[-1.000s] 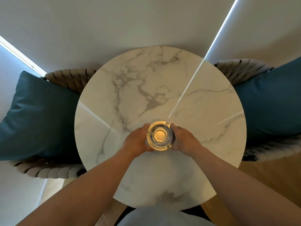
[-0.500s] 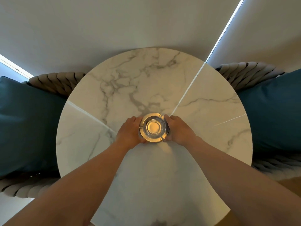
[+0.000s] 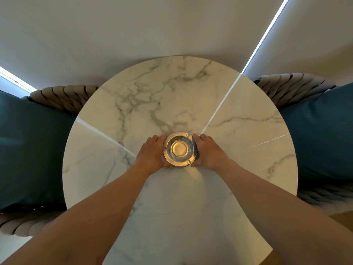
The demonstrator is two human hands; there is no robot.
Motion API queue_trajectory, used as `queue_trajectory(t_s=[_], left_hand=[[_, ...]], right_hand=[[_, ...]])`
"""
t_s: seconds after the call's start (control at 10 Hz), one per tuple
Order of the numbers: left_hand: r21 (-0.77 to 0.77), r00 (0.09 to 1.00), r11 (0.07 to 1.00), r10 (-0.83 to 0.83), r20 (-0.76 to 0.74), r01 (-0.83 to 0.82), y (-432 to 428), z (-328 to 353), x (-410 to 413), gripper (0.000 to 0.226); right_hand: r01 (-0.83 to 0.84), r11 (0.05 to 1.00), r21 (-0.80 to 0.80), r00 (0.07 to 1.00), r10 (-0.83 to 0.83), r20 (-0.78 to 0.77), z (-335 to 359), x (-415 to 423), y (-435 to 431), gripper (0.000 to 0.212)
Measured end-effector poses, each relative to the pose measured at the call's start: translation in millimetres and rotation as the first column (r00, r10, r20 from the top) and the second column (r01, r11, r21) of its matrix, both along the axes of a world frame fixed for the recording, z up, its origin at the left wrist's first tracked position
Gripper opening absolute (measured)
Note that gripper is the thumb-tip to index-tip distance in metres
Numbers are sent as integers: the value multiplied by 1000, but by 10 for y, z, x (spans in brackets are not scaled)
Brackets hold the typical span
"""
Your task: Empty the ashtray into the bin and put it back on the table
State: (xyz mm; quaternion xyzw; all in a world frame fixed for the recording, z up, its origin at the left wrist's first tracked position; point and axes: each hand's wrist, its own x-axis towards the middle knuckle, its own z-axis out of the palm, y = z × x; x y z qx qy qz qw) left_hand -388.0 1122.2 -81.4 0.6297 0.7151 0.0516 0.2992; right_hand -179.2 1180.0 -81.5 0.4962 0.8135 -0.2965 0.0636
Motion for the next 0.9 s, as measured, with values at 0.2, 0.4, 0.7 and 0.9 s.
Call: queue_trajectory(t_s=[0.2,0.4,0.7,0.9], left_hand=[[-5,1000,1000,-10,-9,10,-11,0,13,103],[4,1000,1000,-7,-12,7,-26,-42,24,99],[-17,999,1000,17,-30,-17,-157,-54,-42,103],[-29,998,997,64,-21,-65,-468,-86,-87,89]], right_hand=[[-8,1000,-9,1000,8,19,14,11,-5,104],[-8,1000,-9,1000,9,13,15,13,-5,94],[59,998,19,998,-59,-10,53,127,-132,55],[170,985,-15,985,-171,-16,25,340,-315,35]])
